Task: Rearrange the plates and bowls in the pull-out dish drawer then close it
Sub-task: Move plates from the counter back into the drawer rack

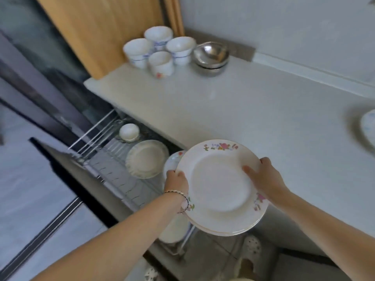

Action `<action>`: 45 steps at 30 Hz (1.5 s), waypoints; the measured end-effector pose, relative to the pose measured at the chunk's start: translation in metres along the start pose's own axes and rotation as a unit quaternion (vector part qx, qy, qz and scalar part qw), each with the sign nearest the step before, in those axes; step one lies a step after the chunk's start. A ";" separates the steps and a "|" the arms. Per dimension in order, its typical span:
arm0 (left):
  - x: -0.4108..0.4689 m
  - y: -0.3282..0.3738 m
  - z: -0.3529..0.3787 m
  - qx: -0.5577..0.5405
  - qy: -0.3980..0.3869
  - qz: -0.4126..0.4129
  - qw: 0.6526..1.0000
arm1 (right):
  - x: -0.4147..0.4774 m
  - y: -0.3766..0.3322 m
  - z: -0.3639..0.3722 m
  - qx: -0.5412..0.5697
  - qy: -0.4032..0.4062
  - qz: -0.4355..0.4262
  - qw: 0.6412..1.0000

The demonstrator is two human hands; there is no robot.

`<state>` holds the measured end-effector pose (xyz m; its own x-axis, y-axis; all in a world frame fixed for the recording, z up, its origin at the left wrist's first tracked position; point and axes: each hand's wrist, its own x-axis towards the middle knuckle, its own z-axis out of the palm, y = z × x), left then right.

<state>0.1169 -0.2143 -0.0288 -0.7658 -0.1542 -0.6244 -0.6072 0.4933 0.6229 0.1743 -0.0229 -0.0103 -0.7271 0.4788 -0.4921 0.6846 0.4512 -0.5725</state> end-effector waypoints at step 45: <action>0.483 -0.093 -0.128 0.329 -0.103 -0.008 0.939 | 0.250 -0.168 0.408 -0.164 -0.071 0.269 0.946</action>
<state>-0.2234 -0.4446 -0.3282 -0.6592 -0.0298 -0.7514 -0.3039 0.9245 0.2300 -0.1440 -0.2860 -0.3043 -0.2515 0.6104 -0.7511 0.9205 0.3907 0.0093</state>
